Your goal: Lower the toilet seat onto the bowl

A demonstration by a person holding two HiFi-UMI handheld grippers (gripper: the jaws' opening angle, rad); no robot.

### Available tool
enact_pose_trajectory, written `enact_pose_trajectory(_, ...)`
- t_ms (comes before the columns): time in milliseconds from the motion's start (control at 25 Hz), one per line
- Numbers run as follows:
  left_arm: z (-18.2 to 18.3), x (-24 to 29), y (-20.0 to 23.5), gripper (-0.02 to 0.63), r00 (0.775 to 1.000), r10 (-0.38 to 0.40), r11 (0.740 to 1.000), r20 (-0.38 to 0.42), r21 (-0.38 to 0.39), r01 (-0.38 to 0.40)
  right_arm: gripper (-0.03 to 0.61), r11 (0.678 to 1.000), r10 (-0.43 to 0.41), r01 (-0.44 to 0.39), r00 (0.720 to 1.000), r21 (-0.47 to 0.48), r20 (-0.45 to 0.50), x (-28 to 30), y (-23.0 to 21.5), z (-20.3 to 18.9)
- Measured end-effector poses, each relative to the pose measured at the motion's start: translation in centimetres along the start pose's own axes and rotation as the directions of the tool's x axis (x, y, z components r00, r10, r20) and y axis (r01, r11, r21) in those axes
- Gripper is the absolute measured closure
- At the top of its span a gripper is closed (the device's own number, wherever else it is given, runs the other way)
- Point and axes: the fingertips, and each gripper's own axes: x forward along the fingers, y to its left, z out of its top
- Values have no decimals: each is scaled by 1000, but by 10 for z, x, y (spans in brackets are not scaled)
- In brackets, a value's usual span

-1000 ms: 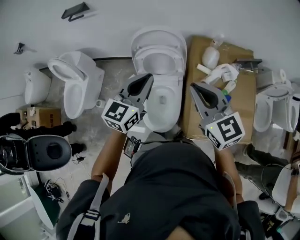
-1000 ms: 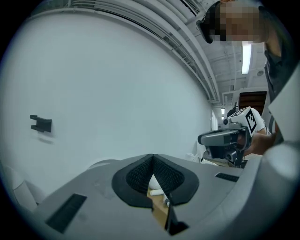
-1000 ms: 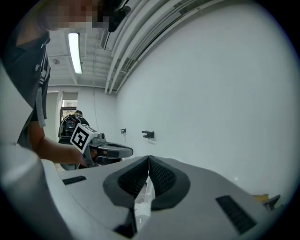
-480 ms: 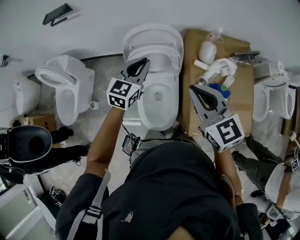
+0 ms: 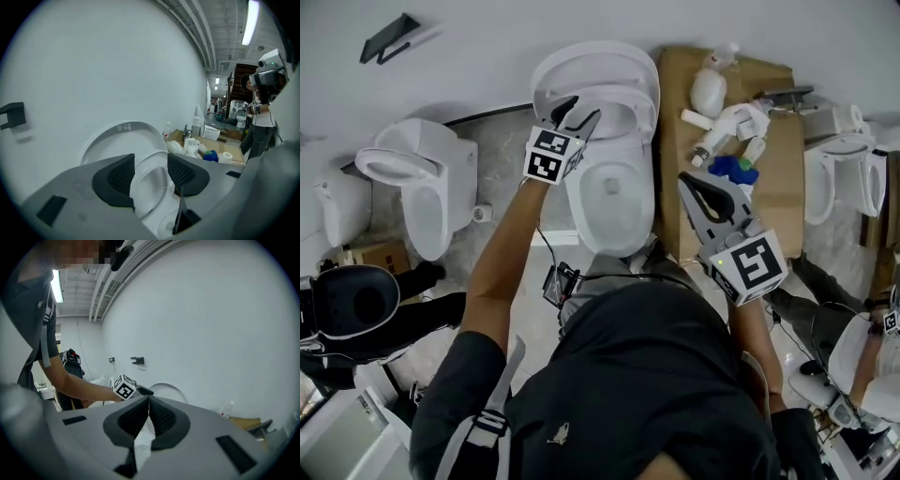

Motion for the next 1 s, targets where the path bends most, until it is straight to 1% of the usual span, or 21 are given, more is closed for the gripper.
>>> enact_pose_trajectory(200,-17,28,17,364,997,35,997,-63,73,-30,571,1000,-21,21,1000,10,-10,3,-2,-5)
enact_pose_trajectory(320,-26,43,28,359,995,50,993,-89,112,-40,571,999,-38,40,997,25,-61,5,-6,-12)
enact_pose_trajectory(480,-37,58,42,362,991,83,986,-107,154,-66,571,999,-40,43,996,30,-79,10,-7,-13)
enact_pose_trajectory(520,-37,60,45,369,990,97,983,-105,165,-78,571,999,-36,38,997,27,-69,11,-7,-12)
enact_pose_trajectory(600,-37,60,50,451,988,124,975,-93,194,-104,571,999,-23,24,999,21,-44,13,-7,-11)
enact_pose_trajectory(680,-38,59,51,466,989,129,965,-78,238,-108,571,1000,-17,19,999,25,-50,13,-7,-15)
enact_pose_trajectory(800,-40,57,49,485,990,118,948,-76,306,-90,571,999,-13,15,997,34,-74,14,-9,-21)
enact_pose_trajectory(880,-41,56,46,488,991,104,948,-84,311,-74,571,999,-9,12,997,33,-72,16,-9,-19)
enact_pose_trajectory(1000,-41,54,43,489,991,103,949,-87,306,-72,571,999,5,-2,997,33,-73,19,-9,-21)
